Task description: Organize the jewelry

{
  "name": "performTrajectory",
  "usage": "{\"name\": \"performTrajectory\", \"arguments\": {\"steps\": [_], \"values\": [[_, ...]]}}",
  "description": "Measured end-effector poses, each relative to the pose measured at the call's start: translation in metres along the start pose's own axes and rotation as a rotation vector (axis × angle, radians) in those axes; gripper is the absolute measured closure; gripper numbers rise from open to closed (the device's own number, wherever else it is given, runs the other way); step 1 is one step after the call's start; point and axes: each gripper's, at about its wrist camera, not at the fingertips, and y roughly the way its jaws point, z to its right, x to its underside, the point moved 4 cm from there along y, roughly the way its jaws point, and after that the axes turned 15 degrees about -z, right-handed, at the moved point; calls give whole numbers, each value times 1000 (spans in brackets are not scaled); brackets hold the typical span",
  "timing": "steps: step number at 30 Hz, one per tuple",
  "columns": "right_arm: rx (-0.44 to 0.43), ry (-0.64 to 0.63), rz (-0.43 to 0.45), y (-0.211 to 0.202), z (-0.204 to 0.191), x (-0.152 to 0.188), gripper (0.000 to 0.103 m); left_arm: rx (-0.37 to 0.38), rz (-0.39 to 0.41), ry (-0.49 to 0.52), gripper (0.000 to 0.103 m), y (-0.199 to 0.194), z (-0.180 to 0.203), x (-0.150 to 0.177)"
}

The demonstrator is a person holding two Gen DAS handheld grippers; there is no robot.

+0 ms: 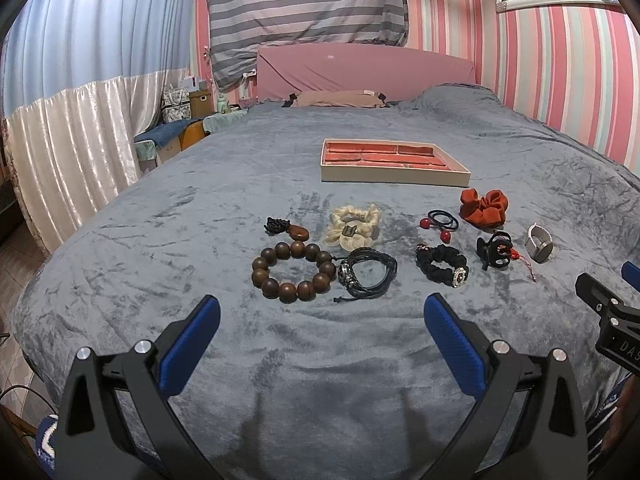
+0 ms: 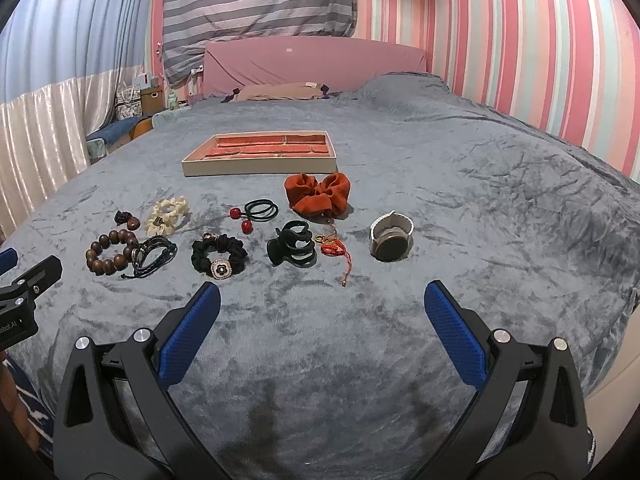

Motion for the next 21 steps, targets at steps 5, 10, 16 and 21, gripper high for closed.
{"name": "performTrajectory", "arguments": {"steps": [5,10,16,21], "values": [[-5,1,-2,2,0,0,4,0,-1,1,4,0,0,0],[-2,-4,-7,3,-1,1,4,-1,0,0,4,0,0,0],[-1,-6,-9,4,-2,1,4,3,-6,-2,4,1,-1,0],[-2,-6,-10,5,-2,1,4,2,-6,-2,4,1,-1,1]]}}
